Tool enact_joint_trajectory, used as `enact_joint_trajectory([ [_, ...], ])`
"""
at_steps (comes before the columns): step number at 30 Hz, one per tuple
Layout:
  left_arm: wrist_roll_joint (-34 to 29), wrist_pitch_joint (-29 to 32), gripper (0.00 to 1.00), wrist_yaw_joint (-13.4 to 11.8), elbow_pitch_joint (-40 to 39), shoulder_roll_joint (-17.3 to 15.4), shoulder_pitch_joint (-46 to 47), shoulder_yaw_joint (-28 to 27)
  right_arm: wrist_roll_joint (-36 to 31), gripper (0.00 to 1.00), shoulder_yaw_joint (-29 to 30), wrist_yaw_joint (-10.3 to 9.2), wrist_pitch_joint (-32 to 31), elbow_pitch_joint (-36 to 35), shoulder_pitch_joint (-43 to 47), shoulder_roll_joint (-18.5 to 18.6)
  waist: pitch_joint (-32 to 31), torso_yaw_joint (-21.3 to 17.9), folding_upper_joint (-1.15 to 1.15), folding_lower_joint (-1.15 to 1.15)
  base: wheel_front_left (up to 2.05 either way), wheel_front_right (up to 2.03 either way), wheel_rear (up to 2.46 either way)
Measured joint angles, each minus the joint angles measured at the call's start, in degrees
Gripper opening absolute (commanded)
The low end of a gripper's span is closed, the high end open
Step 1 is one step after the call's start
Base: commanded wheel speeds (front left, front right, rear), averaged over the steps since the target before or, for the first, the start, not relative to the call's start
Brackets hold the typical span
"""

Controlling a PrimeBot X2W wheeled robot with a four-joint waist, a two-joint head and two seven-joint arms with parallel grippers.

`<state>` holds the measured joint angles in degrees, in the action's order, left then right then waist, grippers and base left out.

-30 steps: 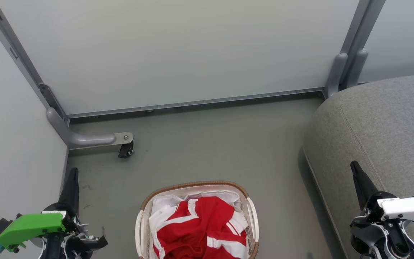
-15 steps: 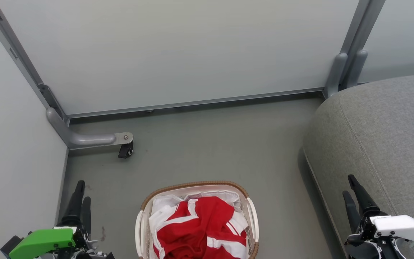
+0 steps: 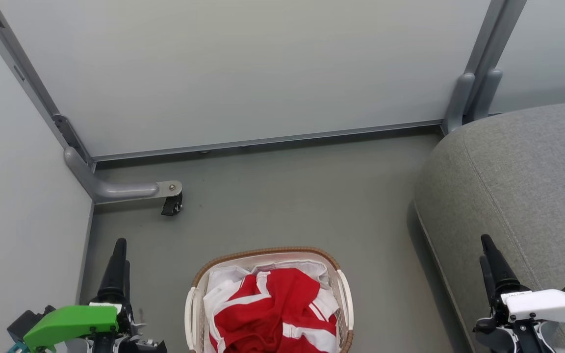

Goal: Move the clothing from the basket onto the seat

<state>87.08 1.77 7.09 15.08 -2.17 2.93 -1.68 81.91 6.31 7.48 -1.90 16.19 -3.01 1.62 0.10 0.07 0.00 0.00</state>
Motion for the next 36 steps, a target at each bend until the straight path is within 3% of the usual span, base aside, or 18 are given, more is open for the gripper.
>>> enact_joint_trajectory([
  [15, -14.81, -3.45, 1.0, 0.01, -2.77, -0.04, 0.01, 2.33, -17.16, 1.0, 0.24, 0.0, 3.46, -4.05, -0.01, 0.22, 0.0, 0.15, 0.0, 0.0, 0.0, 0.0, 0.0],
  [28, -33.42, -5.97, 1.0, -0.04, -3.59, -0.11, -0.04, 4.74, -33.39, 1.0, -2.32, 0.0, 5.99, -7.11, 0.41, 0.43, 0.1, 0.31, 0.0, 0.0, 0.0, 0.0, 0.0],
  [36, -41.19, -7.44, 1.0, -0.53, -3.42, -0.15, -0.91, 5.99, -40.72, 1.0, -3.1, 0.0, 7.48, -7.54, 1.18, 0.55, 0.16, 0.38, 0.0, 0.0, 0.0, 0.0, 0.0],
])
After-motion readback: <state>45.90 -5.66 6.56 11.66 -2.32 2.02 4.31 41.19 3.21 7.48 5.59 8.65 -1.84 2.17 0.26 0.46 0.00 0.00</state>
